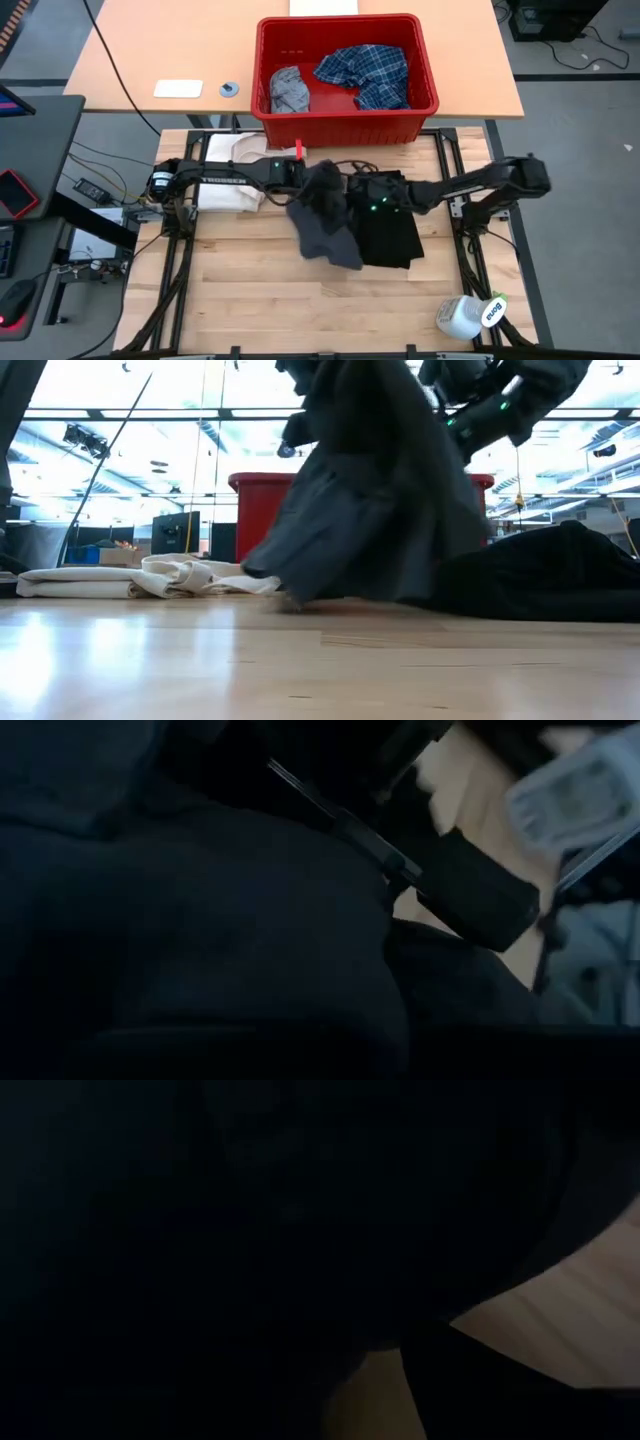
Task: Fold Laundry from Bin
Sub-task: Stack the folded gray pants on top of the folded black shirt
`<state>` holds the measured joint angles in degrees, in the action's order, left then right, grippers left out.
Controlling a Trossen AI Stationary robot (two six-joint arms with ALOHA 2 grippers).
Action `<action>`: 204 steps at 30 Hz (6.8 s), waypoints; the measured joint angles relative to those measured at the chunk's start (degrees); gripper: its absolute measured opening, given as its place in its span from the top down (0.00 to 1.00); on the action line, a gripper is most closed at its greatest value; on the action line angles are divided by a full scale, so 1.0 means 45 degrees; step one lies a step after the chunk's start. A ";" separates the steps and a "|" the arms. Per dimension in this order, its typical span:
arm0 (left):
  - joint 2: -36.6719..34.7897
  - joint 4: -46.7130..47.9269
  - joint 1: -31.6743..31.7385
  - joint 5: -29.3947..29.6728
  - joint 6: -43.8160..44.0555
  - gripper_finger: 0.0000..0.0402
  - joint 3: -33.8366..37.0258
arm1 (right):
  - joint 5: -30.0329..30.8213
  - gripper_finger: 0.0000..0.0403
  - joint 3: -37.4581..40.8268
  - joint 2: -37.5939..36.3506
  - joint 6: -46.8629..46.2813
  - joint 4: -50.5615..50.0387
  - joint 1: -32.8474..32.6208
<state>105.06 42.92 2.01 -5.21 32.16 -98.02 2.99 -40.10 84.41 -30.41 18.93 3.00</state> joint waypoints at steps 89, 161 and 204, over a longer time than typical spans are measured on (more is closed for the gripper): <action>0.4376 -1.3971 0.0079 -0.0170 -0.0506 0.21 0.0000 | 0.1850 0.58 -0.1899 -1.0183 -0.7911 -2.1792 -0.0976; 0.5402 -1.1210 -0.0286 0.0326 0.0092 0.22 -0.2331 | -0.2575 0.62 0.3122 -0.8970 -0.6289 -1.1359 0.1276; 0.4605 -0.8805 0.0374 0.0855 -0.2179 0.09 -0.0272 | -0.3847 0.62 0.0619 -0.8999 -0.6200 -1.8556 0.1219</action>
<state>125.78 3.30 3.70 -1.37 22.36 -99.24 -14.32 -37.31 43.91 -58.31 -64.57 8.49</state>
